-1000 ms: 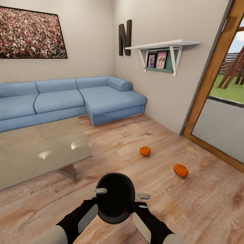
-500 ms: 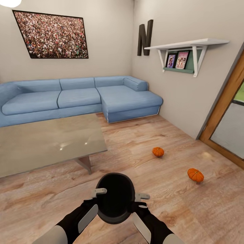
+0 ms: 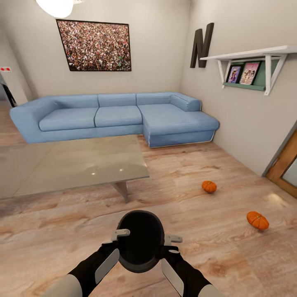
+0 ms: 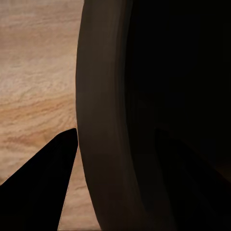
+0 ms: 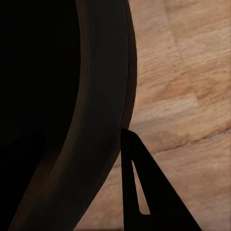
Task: Place each of the two pumpkins and all three candles from the living room inside a cabinet in the living room (use any cabinet), then make sure every cabinet is closed, and position the cauldron so it is next to a table in the living room.
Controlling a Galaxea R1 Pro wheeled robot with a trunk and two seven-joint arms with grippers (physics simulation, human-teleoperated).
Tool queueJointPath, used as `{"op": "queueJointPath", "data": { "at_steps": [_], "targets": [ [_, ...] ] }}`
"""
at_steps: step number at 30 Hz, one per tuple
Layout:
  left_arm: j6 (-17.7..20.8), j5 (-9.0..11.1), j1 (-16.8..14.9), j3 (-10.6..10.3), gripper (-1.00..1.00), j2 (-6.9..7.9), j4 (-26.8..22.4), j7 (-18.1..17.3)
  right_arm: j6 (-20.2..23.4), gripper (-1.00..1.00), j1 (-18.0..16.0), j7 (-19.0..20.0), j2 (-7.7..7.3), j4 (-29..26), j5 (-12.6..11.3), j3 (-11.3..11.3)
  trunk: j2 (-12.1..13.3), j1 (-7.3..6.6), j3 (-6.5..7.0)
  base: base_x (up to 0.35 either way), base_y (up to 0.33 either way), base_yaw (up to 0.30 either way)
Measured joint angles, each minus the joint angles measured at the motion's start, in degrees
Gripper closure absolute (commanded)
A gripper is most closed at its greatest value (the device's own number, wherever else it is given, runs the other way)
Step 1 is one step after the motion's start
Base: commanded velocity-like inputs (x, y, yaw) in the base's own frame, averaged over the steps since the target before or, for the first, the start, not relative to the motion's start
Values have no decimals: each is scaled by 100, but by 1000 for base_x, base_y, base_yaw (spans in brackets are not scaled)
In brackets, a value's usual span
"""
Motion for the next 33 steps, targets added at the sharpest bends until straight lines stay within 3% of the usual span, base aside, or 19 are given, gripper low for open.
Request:
{"op": "queueJointPath", "data": {
  "at_steps": [9, 26, 33],
  "targets": [
    [-2, 0, 0, 0, 100, -1, 0, 0, 1, 100, 0, 1, -1, -3, 2, -1, 0, -1, 0, -8, 0, 274],
    [-1, -5, -1, 2, 100, -1, 2, -2, 0, 100, 1, 1, 2, 0, 8, -6, 0, -1, 0, 0, 0, 15],
    [-4, 12, 0, 4, 100, -1, -1, 2, 19, 100, 0, 1, -3, -13, 19, -6, 0, -1, 0, 0, 0, 219]
  ]
}}
